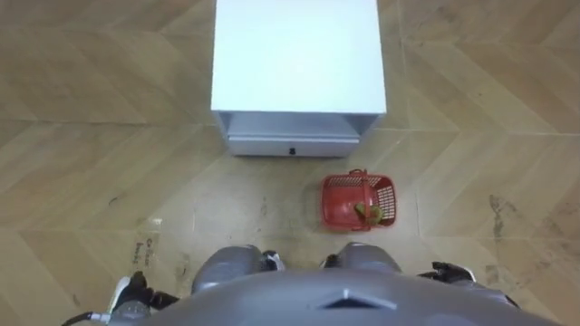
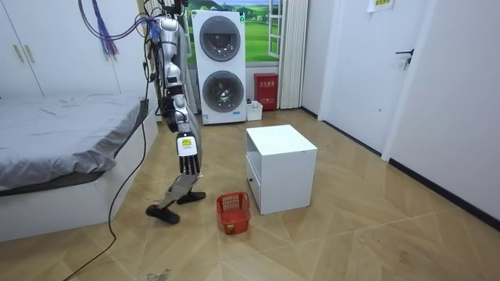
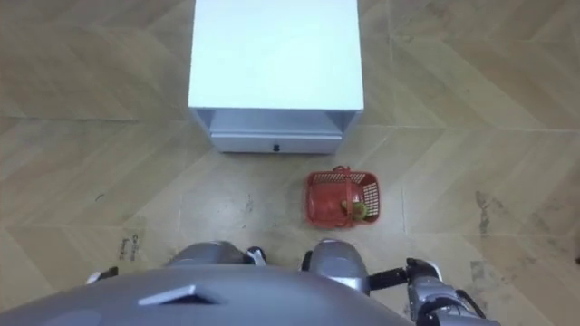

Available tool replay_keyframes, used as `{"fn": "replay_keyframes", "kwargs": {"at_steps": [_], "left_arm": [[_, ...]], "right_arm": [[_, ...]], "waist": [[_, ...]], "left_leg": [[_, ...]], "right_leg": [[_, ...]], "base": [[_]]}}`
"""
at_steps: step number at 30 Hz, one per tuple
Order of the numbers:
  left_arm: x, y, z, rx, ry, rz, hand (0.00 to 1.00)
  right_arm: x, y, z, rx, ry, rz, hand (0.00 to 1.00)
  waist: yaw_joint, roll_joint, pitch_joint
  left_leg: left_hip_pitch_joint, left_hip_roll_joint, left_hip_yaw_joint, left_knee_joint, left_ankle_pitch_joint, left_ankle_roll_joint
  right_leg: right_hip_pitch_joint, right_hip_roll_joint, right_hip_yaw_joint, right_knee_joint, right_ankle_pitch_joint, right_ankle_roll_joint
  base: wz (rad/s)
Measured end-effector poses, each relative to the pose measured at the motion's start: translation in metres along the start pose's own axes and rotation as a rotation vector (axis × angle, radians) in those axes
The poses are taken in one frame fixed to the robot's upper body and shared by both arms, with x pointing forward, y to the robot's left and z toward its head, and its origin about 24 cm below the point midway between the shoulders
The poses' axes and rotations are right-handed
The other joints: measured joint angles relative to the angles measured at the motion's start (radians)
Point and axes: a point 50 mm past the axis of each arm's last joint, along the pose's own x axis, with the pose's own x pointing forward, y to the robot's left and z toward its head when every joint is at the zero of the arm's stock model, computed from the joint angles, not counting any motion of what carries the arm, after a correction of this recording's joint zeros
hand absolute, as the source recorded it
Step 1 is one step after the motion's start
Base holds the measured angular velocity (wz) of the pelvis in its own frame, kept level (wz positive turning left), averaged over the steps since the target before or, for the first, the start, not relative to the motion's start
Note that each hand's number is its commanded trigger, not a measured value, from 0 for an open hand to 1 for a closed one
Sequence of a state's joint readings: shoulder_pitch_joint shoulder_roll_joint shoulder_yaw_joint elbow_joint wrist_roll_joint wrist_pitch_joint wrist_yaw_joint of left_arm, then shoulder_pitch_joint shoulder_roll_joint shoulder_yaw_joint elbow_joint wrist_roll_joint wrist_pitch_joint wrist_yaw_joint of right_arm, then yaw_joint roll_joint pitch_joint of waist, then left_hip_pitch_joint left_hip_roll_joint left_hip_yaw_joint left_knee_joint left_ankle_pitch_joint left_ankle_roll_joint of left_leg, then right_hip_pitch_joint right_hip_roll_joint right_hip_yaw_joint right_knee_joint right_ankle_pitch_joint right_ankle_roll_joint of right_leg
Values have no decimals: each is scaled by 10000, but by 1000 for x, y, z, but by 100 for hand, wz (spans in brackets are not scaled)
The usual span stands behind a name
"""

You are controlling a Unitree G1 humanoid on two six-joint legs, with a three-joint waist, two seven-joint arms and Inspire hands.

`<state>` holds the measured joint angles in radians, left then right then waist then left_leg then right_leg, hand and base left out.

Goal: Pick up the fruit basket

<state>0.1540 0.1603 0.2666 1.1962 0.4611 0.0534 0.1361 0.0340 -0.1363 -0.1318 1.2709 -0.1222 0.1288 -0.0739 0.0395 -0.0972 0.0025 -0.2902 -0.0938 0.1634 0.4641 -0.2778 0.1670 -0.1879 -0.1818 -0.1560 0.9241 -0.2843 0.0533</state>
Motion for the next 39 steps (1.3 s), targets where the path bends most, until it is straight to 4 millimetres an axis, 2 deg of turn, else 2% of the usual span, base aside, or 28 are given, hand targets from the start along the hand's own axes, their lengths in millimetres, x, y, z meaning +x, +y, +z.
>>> {"fn": "replay_keyframes", "kwargs": {"at_steps": [1, 2, 3, 4, 5, 6, 7, 8, 9, 10, 11, 12, 13, 16, 17, 19, 21, 22, 24, 27, 29, 32, 33, 34, 35, 37, 39], "left_arm": [[1, 2, 4, -194, -42, 34, 0], [2, 3, 8, -316, -91, 39, 0], [3, 4, 16, -515, -194, 48, 0], [4, 7, 25, -692, -333, 117, 0], [5, 9, 30, -829, -416, 152, 0], [6, 15, 39, -1037, -607, 251, 0], [7, 22, 50, -1083, -875, 469, 0], [7, 25, 55, -1155, -998, 576, 0], [7, 28, 62, -1273, -1184, 708, 0], [7, 29, 65, -1375, -1282, 805, 0], [7, 30, 67, -1444, -1339, 813, 0], [7, 30, 69, -1442, -1371, 811, 0], [7, 28, 65, -1339, -1289, 783, 0], [7, 26, 56, -1509, -972, 828, 0], [7, 26, 55, -1568, -948, 849, 0], [7, 25, 50, -1537, -840, 926, 0], [7, 25, 52, -1367, -1035, 944, 0], [7, 24, 54, -1236, -1240, 967, 0], [6, 24, 57, -1312, -1454, 1046, 0], [6, 25, 57, -1273, -1585, 1199, 0], [6, 23, 51, -1089, -1549, 1224, 0], [5, 20, 41, -1048, -1286, 1242, 0], [5, 19, 34, -956, -1093, 1317, 0], [5, 17, 26, -799, -864, 1306, 0], [4, 16, 17, -728, -604, 1286, 0], [3, 15, 11, -671, -474, 1373, 0], [3, 15, 9, -653, -428, 1361, 0]], "right_arm": [[0, -3, 17, 277, -455, -103, 0], [0, -5, 27, 458, -748, -158, 0], [-1, -8, 46, 782, -1330, -209, 0], [-3, -8, 65, 1183, -1875, -147, 0], [-4, -8, 73, 1283, -2095, -84, 0], [-7, -6, 86, 1487, -2476, 62, 0], [-8, -4, 93, 1695, -2613, 187, 0], [-8, -4, 94, 1831, -2641, 238, 0], [-8, -5, 95, 2024, -2714, 332, 0], [-7, -4, 89, 2218, -2527, 451, 0], [-7, -3, 87, 2307, -2471, 546, 0], [-4, -1, 73, 2392, -2029, 698, 0], [-3, -1, 63, 2551, -1727, 727, 0], [-2, -1, 53, 2817, -1477, 722, 0], [-1, -1, 51, 2848, -1423, 718, 0], [-1, -1, 51, 2794, -1429, 683, 0], [-2, -2, 54, 2799, -1579, 672, 0], [-2, -2, 54, 2832, -1624, 646, 0], [-2, -2, 58, 2981, -1724, 603, 0], [-2, -3, 60, 3232, -1731, 322, 0], [-3, -5, 63, 3234, -1818, 14, 0], [-5, -7, 70, 3275, -2108, -446, 0], [-6, -9, 75, 3255, -2315, -674, 0], [-9, -11, 88, 3204, -2821, -886, 0], [-13, -14, 100, 3367, -3318, -1075, 0], [-19, -18, 115, 3593, -4032, -1275, 0], [-25, -21, 128, 3660, -4718, -1422, 0]], "waist": [[203, -98, -40], [227, -138, -17], [254, -153, 15], [273, -158, 16], [278, -171, 17], [356, -234, 45], [505, -393, 99], [559, -452, 101], [637, -463, 137], [598, -469, 190], [618, -513, 221], [692, -599, 241], [712, -653, 262], [623, -804, 344], [622, -826, 342], [507, -871, 334], [422, -893, 340], [322, -899, 336], [235, -866, 353], [106, -891, 335], [-48, -912, 318], [-235, -1044, 222], [-291, -1098, 183], [-338, -1120, 177], [-414, -1155, 179], [-598, -1193, 188], [-658, -1266, 232]], "left_leg": [[-731, 0, 48, 645, -71, 59], [-1118, 9, 48, 986, -100, 90], [-1946, 38, 39, 1728, -204, 114], [-2899, 64, 43, 2612, -371, 138], [-3389, 94, 45, 3108, -501, 147], [-4381, 94, 50, 4205, -764, 143], [-5322, 97, 183, 5308, -1062, 119], [-5809, 97, 234, 5887, -1216, 101], [-6713, 116, 283, 7100, -1448, 146], [-7340, 112, 312, 8088, -1618, 173], [-7574, 121, 357, 8499, -1688, 160], [-7980, 133, 439, 9148, -1797, 98], [-8382, 123, 486, 9693, -1845, 76], [-9169, 114, 575, 10749, -1921, -57], [-9297, 117, 585, 10929, -1943, -94], [-9613, 93, 644, 11526, -2098, -396], [-9711, 63, 772, 11753, -2098, -407], [-9764, -52, 826, 11851, -2102, -482], [-9830, -111, 832, 11976, -2099, -727], [-9884, -280, 830, 12105, -2097, -731], [-9884, -280, 829, 12125, -2097, -730], [-9864, -271, 807, 12154, -2096, -730], [-9855, -238, 789, 12221, -2095, -728], [-9843, -215, 762, 12358, -2110, -696], [-9845, -177, 761, 12511, -2182, -551], [-9868, -166, 767, 12752, -2270, -380], [-9918, -133, 765, 13015, -2306, -410]], "right_leg": [[217, -20, 159, 487, 102, 69], [412, -12, 193, 548, 150, 89], [754, -12, 201, 623, 166, 121], [1013, 14, 286, 729, 133, 178], [1069, 57, 387, 838, 118, 202], [1204, 139, 628, 1101, 64, 291], [1271, 128, 824, 1431, -30, 394], [1265, 94, 911, 1598, -95, 440], [1156, 51, 997, 2305, -1145, 446], [992, 42, 965, 3351, -2258, 372], [857, 0, 974, 3954, -2586, 283], [516, -115, 979, 5129, -2888, 178], [147, -188, 996, 6220, -2945, 89], [-484, -301, 1062, 8198, -2974, 65], [-564, -310, 1063, 8465, -2974, 65], [-680, -345, 1121, 9383, -2974, 63], [-709, -414, 1208, 9864, -2974, 61], [-706, -456, 1238, 10104, -2972, 59], [-708, -460, 1281, 10354, -2971, 57], [-707, -541, 1327, 10666, -2970, 55], [-710, -616, 1300, 10741, -2970, 55], [-721, -623, 1353, 10822, -3018, 25], [-719, -606, 1447, 10878, -3085, 41], [-709, -603, 1602, 11015, -3155, 46], [-677, -615, 1673, 11161, -3224, 17], [-514, -608, 1615, 11373, -3293, -80], [-356, -620, 1566, 11611, -3408, -151]], "base": [[0], [6], [19], [19], [18], [16], [17], [18], [31], [31], [30], [18], [19], [16], [15], [10], [12], [17], [8], [0], [-2], [-9], [-33], [-43], [-32], [-2], [3]]}}
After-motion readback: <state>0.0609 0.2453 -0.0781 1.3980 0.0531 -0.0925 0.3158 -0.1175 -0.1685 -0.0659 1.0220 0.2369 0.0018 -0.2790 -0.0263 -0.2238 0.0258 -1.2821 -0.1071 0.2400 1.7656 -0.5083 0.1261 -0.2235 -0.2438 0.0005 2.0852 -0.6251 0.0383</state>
